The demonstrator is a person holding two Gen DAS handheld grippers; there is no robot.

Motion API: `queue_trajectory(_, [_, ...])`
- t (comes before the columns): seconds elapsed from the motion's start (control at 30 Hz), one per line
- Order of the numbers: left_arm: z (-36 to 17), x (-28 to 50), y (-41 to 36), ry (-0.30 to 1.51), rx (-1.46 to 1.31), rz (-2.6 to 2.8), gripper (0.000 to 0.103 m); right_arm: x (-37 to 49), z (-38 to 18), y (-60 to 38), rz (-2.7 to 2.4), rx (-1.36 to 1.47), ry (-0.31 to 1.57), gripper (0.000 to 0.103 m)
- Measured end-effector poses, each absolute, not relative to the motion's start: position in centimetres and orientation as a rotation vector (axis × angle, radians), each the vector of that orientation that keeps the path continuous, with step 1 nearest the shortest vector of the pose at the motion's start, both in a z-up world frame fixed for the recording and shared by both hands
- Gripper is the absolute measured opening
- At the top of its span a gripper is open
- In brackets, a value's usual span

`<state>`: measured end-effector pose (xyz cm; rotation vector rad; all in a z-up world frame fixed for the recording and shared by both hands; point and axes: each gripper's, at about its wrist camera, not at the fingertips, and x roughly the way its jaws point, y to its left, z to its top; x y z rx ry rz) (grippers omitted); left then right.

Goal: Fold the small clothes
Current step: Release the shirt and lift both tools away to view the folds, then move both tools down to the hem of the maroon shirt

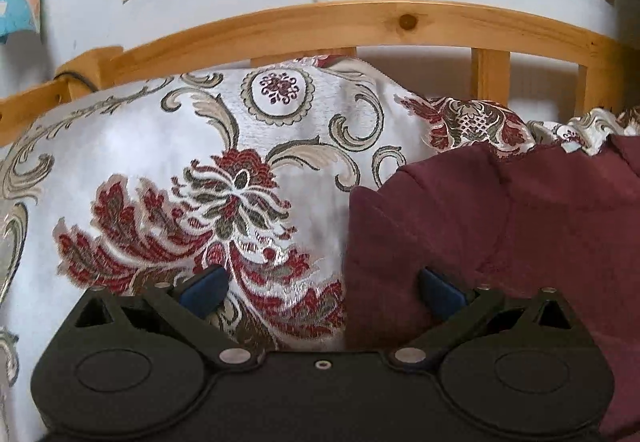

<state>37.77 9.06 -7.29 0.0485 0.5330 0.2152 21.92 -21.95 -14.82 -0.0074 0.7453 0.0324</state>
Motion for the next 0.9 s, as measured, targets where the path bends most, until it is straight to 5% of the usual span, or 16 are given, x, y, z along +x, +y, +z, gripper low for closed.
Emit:
queue_trajectory(0.53, [0.3,22.7,10.0,0.542,-0.227,0.153,0.102,17.2,-10.5,-22.3,0.054,-0.042,0.544,0.103])
queue_trajectory(0.9, [1.8,11.5,5.2,0.518,-0.112,-0.129,0.102,10.1,-5.8,-26.4,0.022,0.044,0.350,0.103])
